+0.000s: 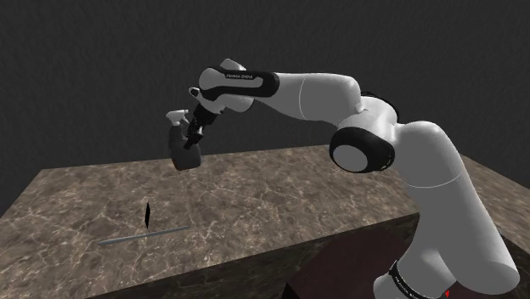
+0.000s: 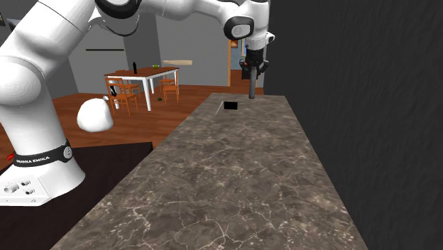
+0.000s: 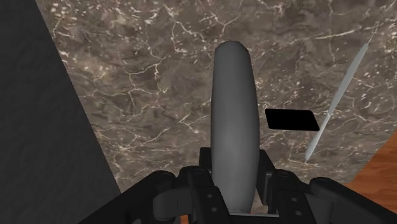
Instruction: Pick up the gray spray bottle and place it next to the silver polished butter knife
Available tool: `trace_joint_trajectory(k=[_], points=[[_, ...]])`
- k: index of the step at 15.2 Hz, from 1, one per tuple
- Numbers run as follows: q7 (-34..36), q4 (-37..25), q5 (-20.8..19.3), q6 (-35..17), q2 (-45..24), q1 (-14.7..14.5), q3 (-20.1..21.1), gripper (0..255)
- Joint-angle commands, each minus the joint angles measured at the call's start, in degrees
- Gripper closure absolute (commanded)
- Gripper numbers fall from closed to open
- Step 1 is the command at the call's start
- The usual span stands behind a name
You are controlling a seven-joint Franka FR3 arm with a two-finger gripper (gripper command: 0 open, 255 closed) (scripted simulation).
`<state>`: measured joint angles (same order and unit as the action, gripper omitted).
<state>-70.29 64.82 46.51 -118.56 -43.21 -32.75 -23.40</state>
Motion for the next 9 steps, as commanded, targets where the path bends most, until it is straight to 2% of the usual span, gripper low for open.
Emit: trace_joint_trajectory(k=[1,5,9], points=[[2.18,-3.47,-0.08,-0.44,-2.77,-0.71,0.47,255],[8.32,-17.1,-0.71,1.02,-12.14,-0.5,1.48,255],[6.83,-14.82,-0.06,-1.26,-12.52,-0.88,1.87,255]])
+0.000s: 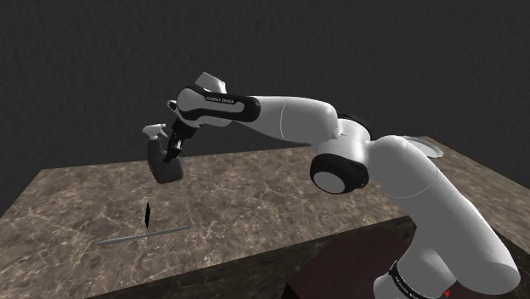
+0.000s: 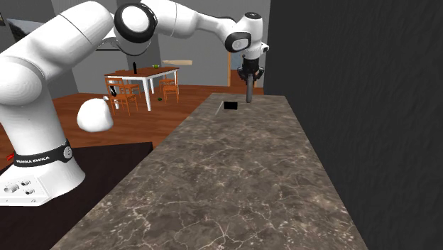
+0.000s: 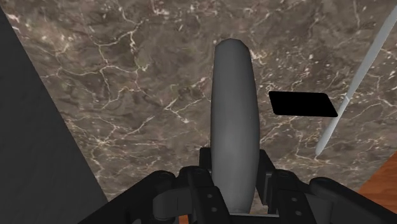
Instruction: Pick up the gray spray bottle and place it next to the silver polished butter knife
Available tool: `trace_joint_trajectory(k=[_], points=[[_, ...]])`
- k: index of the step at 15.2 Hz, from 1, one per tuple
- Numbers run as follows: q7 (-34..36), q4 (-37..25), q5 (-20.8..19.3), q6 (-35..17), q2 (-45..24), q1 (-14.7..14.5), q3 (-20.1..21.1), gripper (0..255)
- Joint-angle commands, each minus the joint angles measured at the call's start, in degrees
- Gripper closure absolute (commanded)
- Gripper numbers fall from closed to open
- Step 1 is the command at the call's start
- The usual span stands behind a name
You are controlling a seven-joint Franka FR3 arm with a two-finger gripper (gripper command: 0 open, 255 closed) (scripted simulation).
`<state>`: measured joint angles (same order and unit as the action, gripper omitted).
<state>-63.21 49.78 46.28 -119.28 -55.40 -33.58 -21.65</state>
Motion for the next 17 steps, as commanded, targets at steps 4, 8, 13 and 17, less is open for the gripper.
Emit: trace_joint_trajectory(k=[4,8,13,17], points=[[-1.63,1.92,0.84,-2.62,-1.01,-0.27,0.56,255],[-2.89,3.11,1.52,-4.52,-1.98,-0.36,1.05,255],[-3.75,3.7,2.01,-5.8,-2.82,-0.36,1.44,255],[-3.75,3.69,2.01,-5.8,-2.83,-0.35,1.44,255]])
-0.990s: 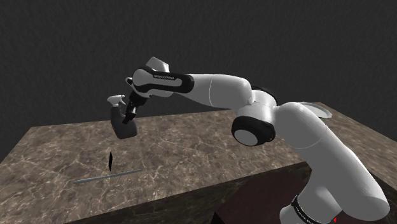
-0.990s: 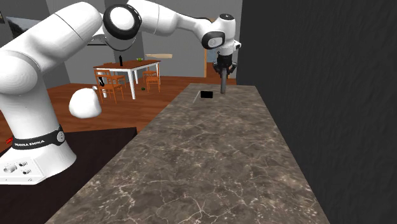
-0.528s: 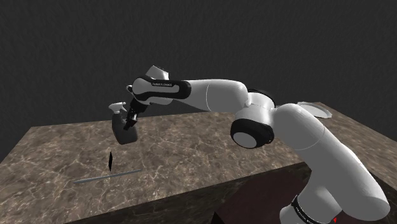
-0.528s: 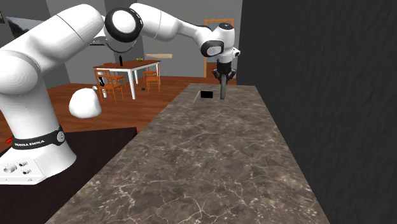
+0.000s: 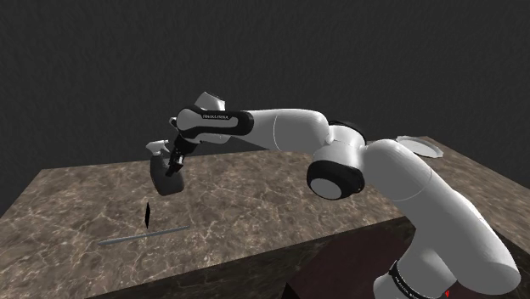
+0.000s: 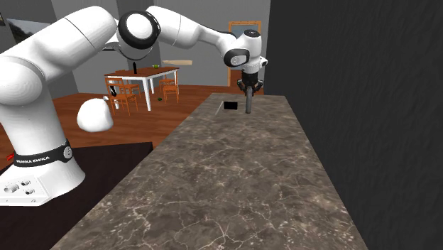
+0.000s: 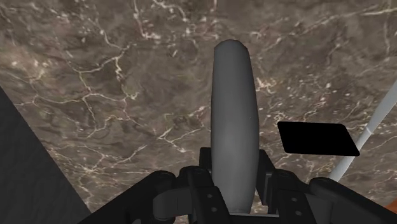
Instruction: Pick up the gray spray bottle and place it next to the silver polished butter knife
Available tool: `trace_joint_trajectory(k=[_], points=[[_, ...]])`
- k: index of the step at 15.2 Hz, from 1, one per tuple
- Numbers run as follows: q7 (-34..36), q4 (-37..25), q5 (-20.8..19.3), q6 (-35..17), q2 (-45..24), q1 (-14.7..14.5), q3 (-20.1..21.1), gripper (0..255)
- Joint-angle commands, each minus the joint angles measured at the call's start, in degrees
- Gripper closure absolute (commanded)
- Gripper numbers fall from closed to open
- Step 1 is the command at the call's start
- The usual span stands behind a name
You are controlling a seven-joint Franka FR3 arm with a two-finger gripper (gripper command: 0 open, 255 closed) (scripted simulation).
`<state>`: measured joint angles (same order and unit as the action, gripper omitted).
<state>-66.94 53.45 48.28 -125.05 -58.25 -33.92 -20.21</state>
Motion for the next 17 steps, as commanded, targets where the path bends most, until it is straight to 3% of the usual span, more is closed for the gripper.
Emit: trace_joint_trajectory(k=[1,2,3,8,12,17], points=[[-0.01,0.02,0.01,-0.02,0.02,-0.01,0.0,255],[-0.01,0.02,0.01,-0.02,0.02,-0.01,0.0,255],[-0.02,0.05,0.01,-0.03,0.03,-0.01,0.0,0],[-0.02,0.04,0.01,-0.03,0.03,-0.01,0.0,0],[-1.78,7.64,-0.44,1.28,7.75,-0.63,-1.22,0],[-1.78,7.64,-0.44,1.28,7.75,-0.63,-1.22,0]])
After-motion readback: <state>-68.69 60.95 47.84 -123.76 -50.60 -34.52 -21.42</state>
